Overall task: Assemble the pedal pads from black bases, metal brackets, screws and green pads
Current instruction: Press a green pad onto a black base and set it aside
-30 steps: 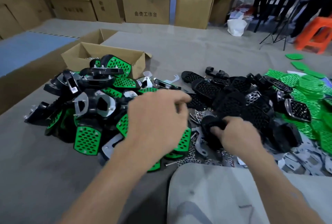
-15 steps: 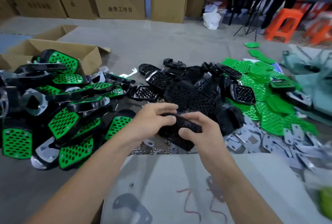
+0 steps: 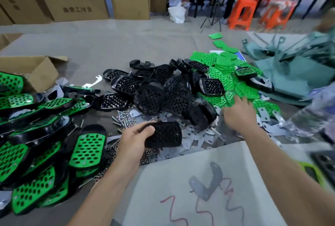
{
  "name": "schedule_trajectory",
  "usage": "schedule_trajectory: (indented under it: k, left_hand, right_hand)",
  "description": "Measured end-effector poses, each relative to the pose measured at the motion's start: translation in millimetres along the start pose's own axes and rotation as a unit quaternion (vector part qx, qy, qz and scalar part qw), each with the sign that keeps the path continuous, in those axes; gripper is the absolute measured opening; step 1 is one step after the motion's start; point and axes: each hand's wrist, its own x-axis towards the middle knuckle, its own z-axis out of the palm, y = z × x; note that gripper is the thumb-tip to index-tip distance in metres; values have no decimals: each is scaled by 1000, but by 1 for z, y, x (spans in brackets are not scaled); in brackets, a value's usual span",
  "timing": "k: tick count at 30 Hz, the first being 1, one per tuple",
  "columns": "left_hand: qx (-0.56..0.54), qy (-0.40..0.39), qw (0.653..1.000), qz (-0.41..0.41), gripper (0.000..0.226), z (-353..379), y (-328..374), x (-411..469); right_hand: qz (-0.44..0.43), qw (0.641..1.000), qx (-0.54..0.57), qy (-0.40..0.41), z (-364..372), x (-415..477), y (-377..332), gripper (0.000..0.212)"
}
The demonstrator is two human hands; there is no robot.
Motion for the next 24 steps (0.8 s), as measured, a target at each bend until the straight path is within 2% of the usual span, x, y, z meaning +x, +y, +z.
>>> schedule_trajectory:
  k: [2, 7, 11, 14, 15, 17, 19, 21, 24]
  left_hand:
    - [24, -8, 1000, -2, 27, -3, -3, 0]
    - [58, -6, 998, 22, 23, -4, -4, -2]
    - [41, 7, 998, 36, 25, -2, -4, -6]
    - [94, 45, 991, 89, 48, -3, -6, -11]
    - [99, 53, 987, 119, 49, -1, -5, -15]
    - [101, 66, 977, 176, 42, 3, 0, -24]
    - [109, 61, 972, 198, 31, 6, 2, -33]
    - [106, 38, 978, 178, 24, 9, 3, -43]
    - [39, 2, 993, 109, 26, 9, 4, -58]
  right_hand:
    - [-18, 997, 59, 35, 10, -7, 3, 58]
    - [-95, 984, 136, 61, 9, -45, -9, 48]
    - [-117, 941, 292, 126, -2, -84, -22, 39]
    - [-121, 898, 410, 103, 0, -118, -39, 30]
    - [-121, 887, 438, 85, 2, -128, -47, 29]
    - [-97, 861, 497, 41, 9, -142, -61, 25]
    - [-83, 849, 523, -7, 14, -153, -71, 20]
    - [-104, 847, 520, -38, 18, -163, -73, 16]
    - [-126, 850, 510, -34, 18, -173, -69, 18]
